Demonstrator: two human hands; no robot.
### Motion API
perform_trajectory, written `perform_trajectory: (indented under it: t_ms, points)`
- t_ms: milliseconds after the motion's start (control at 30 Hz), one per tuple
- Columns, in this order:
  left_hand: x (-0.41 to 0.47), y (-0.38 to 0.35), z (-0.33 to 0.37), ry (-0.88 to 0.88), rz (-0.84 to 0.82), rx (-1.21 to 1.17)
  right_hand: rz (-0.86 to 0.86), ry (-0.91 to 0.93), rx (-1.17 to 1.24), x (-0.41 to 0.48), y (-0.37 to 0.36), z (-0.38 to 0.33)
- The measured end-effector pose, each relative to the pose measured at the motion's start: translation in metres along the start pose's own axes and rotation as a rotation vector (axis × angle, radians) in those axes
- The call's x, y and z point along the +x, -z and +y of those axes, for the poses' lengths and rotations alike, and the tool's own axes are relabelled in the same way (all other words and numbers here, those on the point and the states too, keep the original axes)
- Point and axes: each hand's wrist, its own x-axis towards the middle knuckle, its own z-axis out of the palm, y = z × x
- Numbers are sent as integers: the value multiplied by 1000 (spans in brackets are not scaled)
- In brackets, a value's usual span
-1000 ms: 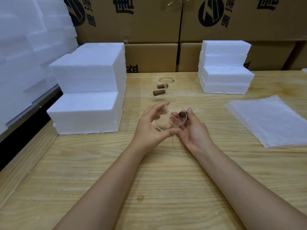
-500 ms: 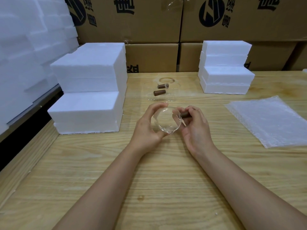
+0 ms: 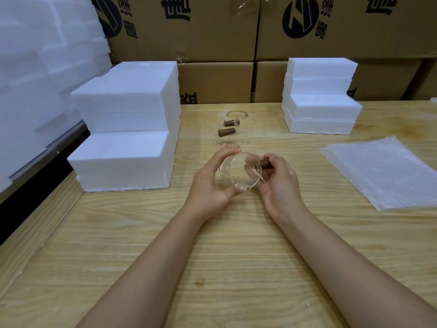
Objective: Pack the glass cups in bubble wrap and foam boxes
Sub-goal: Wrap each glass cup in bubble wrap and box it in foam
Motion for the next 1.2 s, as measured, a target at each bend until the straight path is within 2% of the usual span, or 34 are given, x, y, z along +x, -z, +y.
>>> perform_trajectory:
  t_ms: [167,400,633,767,933,1000,1067,1133,1200]
  points:
    - [0,0,0,44,-17,-34,45,5,-100,-2,-1,1]
    - [-1,0,-2,122,-40,-103,19,147,-180,-7,-1,0]
    - [-2,3,-5,185,-87,-31,-126,245,-250,-13,0,-7]
    - [-1,4,-7,190,-67,35,-170,240,-344,-12,4,-9]
    - [-1,1,-9,222,-53,55,-95,173,-408,-5,8,-9]
    - [0,1,-9,265,-26,39,-49,267,-605,2,17,-16]
    - [1,2,-10,327,17,26,34,512,-1039,10,32,-32]
    - [3,4,-11,386,46,50,213,726,-1359,18,53,-54]
    - [4,6,-12,429,52,121,436,702,-1558,27,80,-75]
